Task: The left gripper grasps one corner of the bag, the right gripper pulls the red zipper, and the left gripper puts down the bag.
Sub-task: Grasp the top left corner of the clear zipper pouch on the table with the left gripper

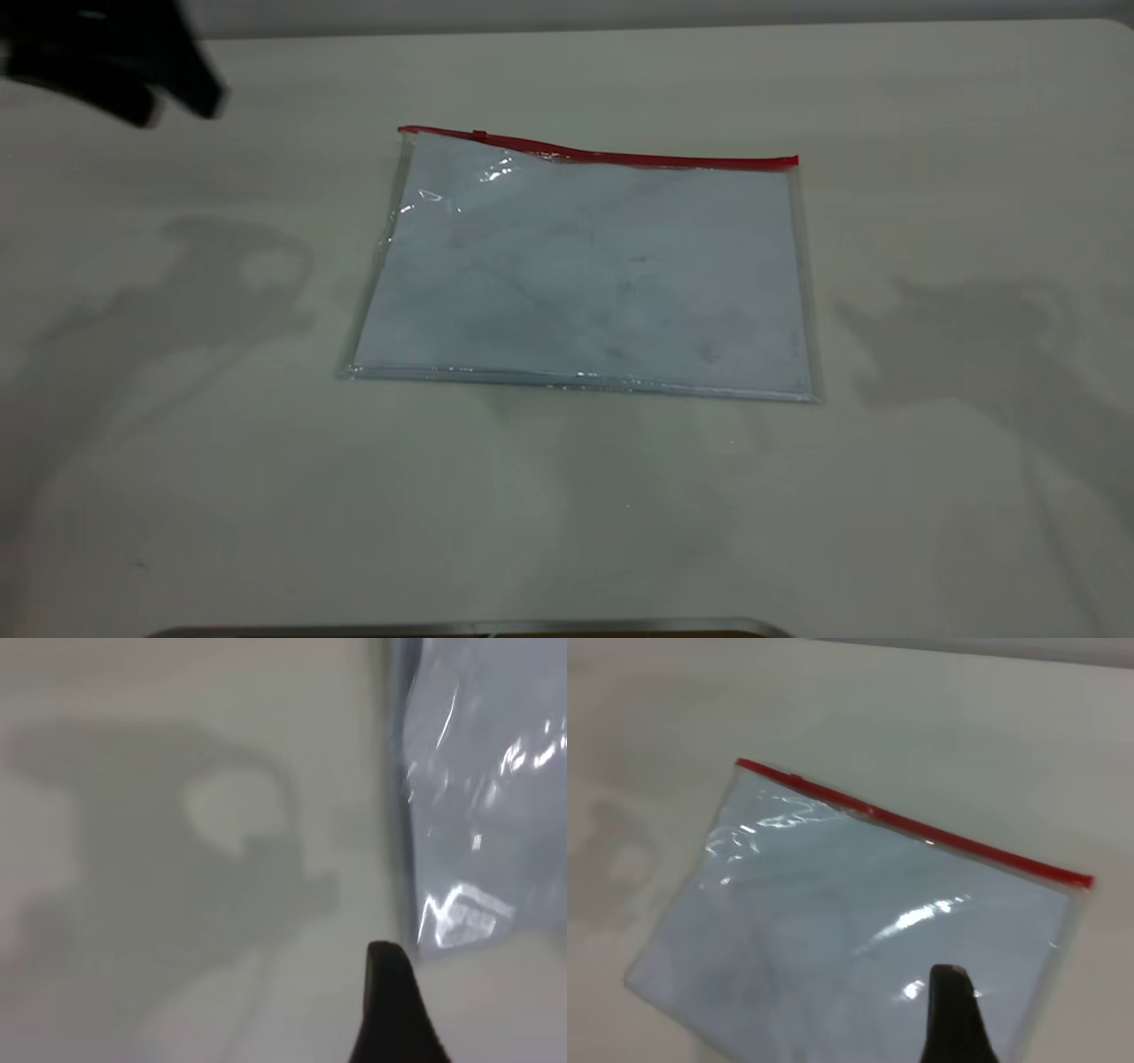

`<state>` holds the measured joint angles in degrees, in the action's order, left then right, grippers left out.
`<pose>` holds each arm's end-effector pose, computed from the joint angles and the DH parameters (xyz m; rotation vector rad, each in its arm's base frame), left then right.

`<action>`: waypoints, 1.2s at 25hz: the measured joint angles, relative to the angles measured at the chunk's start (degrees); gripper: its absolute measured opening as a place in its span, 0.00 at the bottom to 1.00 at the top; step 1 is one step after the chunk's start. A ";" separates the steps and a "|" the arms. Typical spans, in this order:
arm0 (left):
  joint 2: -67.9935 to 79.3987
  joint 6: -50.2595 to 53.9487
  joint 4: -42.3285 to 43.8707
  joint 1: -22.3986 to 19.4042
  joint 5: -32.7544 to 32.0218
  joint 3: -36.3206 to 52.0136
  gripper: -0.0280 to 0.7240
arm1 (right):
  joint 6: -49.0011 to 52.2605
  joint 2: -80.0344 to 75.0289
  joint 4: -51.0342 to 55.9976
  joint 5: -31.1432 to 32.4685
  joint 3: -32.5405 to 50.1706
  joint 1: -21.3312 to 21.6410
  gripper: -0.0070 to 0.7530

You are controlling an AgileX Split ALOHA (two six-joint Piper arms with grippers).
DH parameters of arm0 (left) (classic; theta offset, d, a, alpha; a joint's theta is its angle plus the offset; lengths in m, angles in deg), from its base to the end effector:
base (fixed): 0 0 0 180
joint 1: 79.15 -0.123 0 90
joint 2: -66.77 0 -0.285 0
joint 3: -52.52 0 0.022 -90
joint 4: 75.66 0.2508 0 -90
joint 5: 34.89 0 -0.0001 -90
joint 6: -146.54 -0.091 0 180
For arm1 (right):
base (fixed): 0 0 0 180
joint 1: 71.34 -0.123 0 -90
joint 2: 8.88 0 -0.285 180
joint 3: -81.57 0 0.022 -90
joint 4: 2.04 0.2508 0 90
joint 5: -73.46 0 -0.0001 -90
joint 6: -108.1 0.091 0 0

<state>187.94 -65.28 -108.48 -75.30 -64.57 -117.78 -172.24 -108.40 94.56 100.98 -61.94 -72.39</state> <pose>0.3840 -0.0504 0.1390 0.2285 2.7020 -0.3769 0.2958 0.0473 0.1842 -0.3187 2.2472 0.5324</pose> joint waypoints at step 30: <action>41.08 -27.31 -26.16 1.89 -11.44 -39.13 0.82 | -1.51 -13.25 3.85 5.89 -6.34 -3.96 0.71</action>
<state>229.02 -92.59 -134.64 -73.41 -76.01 -156.90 -173.75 -121.64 98.41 106.87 -68.28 -76.34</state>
